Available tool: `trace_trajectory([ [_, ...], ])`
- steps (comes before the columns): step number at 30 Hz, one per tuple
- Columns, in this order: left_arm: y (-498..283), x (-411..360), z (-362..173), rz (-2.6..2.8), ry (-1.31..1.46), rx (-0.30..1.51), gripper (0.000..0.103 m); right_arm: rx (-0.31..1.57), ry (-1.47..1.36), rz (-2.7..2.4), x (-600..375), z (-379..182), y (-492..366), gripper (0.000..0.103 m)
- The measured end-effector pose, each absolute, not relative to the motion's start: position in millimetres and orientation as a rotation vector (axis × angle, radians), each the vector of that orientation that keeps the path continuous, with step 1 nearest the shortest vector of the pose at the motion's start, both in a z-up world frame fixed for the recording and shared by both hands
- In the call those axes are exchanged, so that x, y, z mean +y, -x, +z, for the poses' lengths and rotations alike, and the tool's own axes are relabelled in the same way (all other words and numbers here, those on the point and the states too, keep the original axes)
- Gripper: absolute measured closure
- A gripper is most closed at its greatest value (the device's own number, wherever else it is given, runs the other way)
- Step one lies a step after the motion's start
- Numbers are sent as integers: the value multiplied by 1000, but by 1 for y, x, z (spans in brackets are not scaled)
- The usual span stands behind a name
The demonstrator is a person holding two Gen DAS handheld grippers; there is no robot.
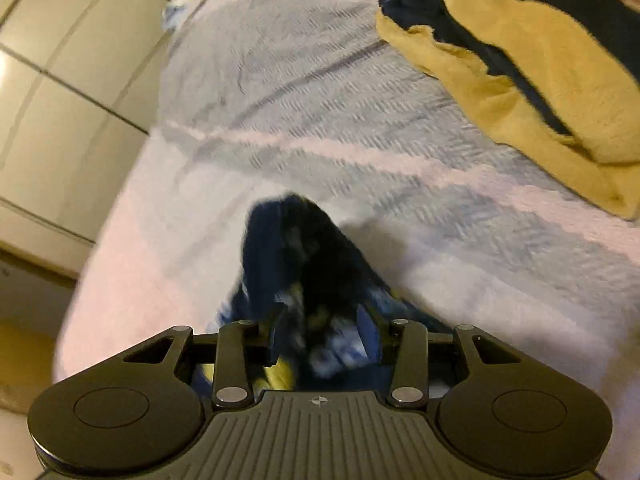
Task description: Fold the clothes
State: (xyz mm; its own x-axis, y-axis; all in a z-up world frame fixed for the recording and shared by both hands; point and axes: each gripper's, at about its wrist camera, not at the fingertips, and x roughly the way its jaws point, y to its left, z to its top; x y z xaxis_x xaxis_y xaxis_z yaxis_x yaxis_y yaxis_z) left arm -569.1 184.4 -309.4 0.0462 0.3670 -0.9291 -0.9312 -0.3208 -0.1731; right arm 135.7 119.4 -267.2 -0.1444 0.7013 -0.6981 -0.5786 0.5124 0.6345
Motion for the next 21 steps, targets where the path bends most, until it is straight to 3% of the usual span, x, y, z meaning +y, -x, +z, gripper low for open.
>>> trace_trajectory([
  [5,572,185,-306,1524,1228,614,98,1279,-136,1173,147,-268,-140,64],
  [7,575,183,-296,1546,1212,568,99,1269,-83,1161,155,-264,-139,101],
  [14,596,112,-210,1617,1040,382,99,1233,-179,1255,89,-201,-153,102],
  [21,598,15,-258,1703,1153,499,99,1405,20,1042,14,-256,-161,102],
])
